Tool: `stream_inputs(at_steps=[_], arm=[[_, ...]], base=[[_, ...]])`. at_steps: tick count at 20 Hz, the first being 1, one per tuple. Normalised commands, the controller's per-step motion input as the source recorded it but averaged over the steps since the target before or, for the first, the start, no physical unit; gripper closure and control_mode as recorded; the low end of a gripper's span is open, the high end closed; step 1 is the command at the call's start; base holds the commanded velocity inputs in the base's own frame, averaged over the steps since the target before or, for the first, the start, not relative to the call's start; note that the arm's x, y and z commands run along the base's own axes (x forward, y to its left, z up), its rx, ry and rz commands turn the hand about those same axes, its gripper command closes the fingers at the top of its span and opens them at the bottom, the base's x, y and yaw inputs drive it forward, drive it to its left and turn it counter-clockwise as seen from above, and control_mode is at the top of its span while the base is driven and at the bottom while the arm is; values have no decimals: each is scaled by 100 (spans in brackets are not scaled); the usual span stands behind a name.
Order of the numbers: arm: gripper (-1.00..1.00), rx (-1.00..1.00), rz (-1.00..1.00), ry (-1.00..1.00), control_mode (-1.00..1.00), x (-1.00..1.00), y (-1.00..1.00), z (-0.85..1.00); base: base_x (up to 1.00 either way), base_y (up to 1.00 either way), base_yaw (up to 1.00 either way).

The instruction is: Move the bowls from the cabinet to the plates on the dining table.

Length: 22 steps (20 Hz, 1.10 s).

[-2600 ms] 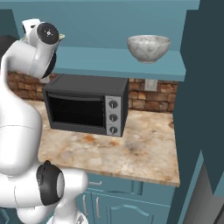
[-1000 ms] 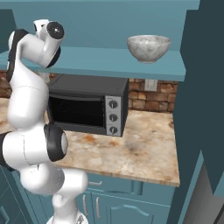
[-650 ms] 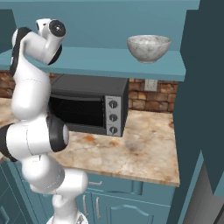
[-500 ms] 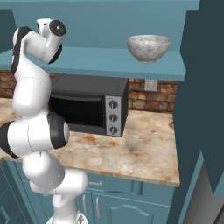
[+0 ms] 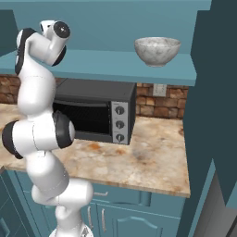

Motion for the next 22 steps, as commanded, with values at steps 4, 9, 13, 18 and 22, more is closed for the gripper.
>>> stream_inputs(at_steps=[4,9,13,18,22], arm=[[-100,0,0,0,-100,30,14,-8],[-100,0,0,0,-100,30,13,-6],[100,0,0,0,-100,28,14,-4],[100,0,0,0,-100,16,6,-1],[100,0,0,0,-100,1,0,0]], base=[[0,0,0],[0,0,0],[0,0,0],[0,0,0],[0,0,0]])
